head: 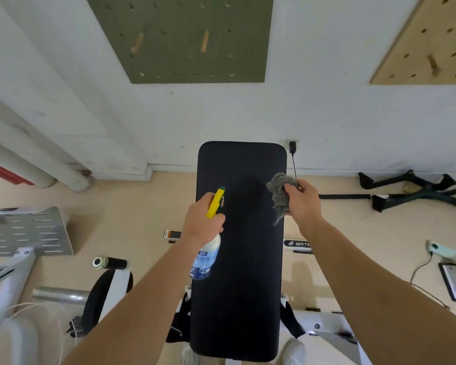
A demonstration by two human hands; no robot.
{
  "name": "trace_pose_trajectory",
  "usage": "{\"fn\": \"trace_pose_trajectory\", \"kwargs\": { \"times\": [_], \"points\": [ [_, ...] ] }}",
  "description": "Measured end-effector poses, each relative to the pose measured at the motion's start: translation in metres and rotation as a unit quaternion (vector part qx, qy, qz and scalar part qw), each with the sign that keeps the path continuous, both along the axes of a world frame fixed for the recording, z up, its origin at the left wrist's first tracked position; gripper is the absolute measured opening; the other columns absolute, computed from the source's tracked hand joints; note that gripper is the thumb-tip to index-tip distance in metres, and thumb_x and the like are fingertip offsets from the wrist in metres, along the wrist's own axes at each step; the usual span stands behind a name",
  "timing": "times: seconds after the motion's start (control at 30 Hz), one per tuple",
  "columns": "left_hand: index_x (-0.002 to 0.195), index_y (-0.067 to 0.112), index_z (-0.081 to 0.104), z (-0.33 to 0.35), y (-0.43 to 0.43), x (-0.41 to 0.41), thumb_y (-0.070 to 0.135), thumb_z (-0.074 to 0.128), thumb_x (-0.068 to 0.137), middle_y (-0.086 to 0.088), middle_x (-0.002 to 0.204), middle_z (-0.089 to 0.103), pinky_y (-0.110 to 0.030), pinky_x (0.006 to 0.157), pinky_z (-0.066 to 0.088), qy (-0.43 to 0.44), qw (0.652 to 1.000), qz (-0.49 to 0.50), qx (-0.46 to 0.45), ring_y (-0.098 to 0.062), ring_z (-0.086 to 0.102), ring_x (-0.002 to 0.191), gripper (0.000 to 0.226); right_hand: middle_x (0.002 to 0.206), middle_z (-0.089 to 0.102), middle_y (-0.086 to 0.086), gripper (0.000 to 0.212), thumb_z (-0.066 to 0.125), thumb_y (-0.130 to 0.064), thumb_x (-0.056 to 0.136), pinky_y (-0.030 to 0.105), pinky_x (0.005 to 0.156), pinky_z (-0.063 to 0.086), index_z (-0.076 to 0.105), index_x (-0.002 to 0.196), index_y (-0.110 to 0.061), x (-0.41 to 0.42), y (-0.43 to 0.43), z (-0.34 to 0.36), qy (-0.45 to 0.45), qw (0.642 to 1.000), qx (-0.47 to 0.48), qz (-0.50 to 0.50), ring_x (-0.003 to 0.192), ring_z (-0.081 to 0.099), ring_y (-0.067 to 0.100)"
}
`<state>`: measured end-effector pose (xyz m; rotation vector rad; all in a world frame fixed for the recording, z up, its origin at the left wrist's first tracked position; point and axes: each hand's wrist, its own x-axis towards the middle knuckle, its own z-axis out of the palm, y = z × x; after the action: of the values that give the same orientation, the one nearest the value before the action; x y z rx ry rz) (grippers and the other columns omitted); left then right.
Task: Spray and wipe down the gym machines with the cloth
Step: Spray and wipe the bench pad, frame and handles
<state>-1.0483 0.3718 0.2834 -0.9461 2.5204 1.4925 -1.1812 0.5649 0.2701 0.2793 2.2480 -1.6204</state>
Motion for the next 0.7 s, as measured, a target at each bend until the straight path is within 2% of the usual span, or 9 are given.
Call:
{"fn": "trace_pose_trajectory", "kwargs": {
  "times": [0.03, 0.1, 0.17, 0.27, 0.33, 0.43, 0.53, 0.63, 0.7],
  "points": [
    [0.098, 0.016, 0.059, -0.006, -0.002, -0.007, 0.005, 0.06, 0.083, -0.02, 0.088, 0.064, -0.054, 0.074, 0.061, -0.005, 1.0, -0.016, -0.009, -0.034, 0.069, 0.065, 0.019, 0.094, 0.07, 0.001, 0.011, 0.055, -0.024, 0.097, 0.039, 0.078, 0.06, 0.066, 0.094, -0.026, -0.004, -0.004, -0.006, 0.013, 1.0, 0.008, -0.001, 0.091, 0.068, 0.023],
    [0.098, 0.016, 0.058, -0.018, -0.01, -0.022, 0.007, 0.061, 0.085, -0.02, 0.087, 0.064, -0.052, 0.073, 0.061, -0.015, 0.999, -0.033, -0.019, -0.038, 0.07, 0.071, 0.017, 0.095, 0.067, -0.002, 0.012, 0.053, -0.023, 0.1, 0.016, 0.067, 0.049, 0.064, 0.104, -0.021, -0.012, -0.014, -0.017, 0.057, 0.997, 0.043, 0.003, 0.086, 0.064, 0.015],
    [0.097, 0.015, 0.057, -0.031, -0.021, -0.036, 0.006, 0.06, 0.086, -0.02, 0.087, 0.064, -0.05, 0.071, 0.061, -0.02, 0.999, -0.03, -0.017, -0.037, 0.071, 0.07, 0.015, 0.1, 0.067, -0.004, 0.021, 0.052, -0.024, 0.1, 0.01, 0.07, 0.046, 0.064, 0.117, -0.016, -0.022, -0.024, -0.027, 0.104, 0.992, 0.068, 0.006, 0.087, 0.062, 0.011],
    [0.095, 0.013, 0.057, -0.048, -0.036, -0.054, 0.007, 0.06, 0.086, -0.021, 0.088, 0.065, -0.046, 0.067, 0.059, -0.017, 0.999, -0.024, -0.018, -0.035, 0.072, 0.067, 0.011, 0.12, 0.066, -0.002, 0.036, 0.054, -0.029, 0.1, 0.03, 0.097, 0.053, 0.058, 0.135, -0.019, -0.041, -0.042, -0.042, 0.147, 0.987, 0.068, 0.014, 0.107, 0.062, 0.014],
    [0.093, 0.013, 0.057, -0.061, -0.045, -0.066, 0.008, 0.059, 0.086, -0.021, 0.086, 0.065, -0.048, 0.067, 0.059, -0.015, 0.999, -0.029, -0.02, -0.036, 0.071, 0.066, 0.009, 0.122, 0.065, -0.002, 0.039, 0.054, -0.034, 0.099, 0.04, 0.1, 0.052, 0.057, 0.136, -0.022, -0.055, -0.052, -0.05, 0.172, 0.982, 0.071, 0.014, 0.111, 0.061, 0.016],
    [0.088, 0.016, 0.056, -0.08, -0.057, -0.079, 0.015, 0.059, 0.086, -0.017, 0.081, 0.065, -0.053, 0.069, 0.06, -0.021, 0.999, -0.031, -0.03, -0.039, 0.071, 0.069, 0.004, 0.127, 0.061, -0.001, 0.04, 0.053, -0.03, 0.1, 0.032, 0.104, 0.047, 0.055, 0.139, -0.019, -0.071, -0.067, -0.058, 0.222, 0.97, 0.094, 0.022, 0.114, 0.058, 0.014],
    [0.087, 0.014, 0.055, -0.092, -0.066, -0.082, 0.014, 0.06, 0.089, -0.019, 0.082, 0.066, -0.053, 0.07, 0.059, -0.03, 0.999, -0.016, -0.031, -0.04, 0.071, 0.07, 0.005, 0.134, 0.056, -0.002, 0.04, 0.051, -0.026, 0.102, 0.025, 0.1, 0.042, 0.052, 0.142, -0.019, -0.079, -0.081, -0.063, 0.283, 0.947, 0.136, 0.069, 0.116, 0.053, 0.011],
    [0.085, 0.013, 0.057, -0.105, -0.077, -0.08, 0.009, 0.06, 0.089, -0.017, 0.079, 0.065, -0.054, 0.07, 0.06, -0.019, 1.0, 0.005, 0.003, -0.03, 0.069, 0.058, 0.006, 0.149, 0.047, 0.001, 0.045, 0.048, -0.028, 0.103, 0.037, 0.113, 0.038, 0.046, 0.148, -0.023, -0.099, -0.106, -0.091, 0.34, 0.915, 0.171, 0.136, 0.135, 0.044, 0.018],
    [0.086, 0.012, 0.059, -0.11, -0.084, -0.077, 0.006, 0.06, 0.085, -0.018, 0.079, 0.065, -0.055, 0.067, 0.06, -0.001, 1.0, 0.018, 0.025, -0.024, 0.066, 0.053, 0.006, 0.163, 0.027, 0.005, 0.049, 0.039, -0.032, 0.106, 0.047, 0.12, 0.026, 0.034, 0.154, -0.025, -0.115, -0.127, -0.116, 0.355, 0.875, 0.253, 0.209, 0.149, 0.024, 0.027]
  ]
}}
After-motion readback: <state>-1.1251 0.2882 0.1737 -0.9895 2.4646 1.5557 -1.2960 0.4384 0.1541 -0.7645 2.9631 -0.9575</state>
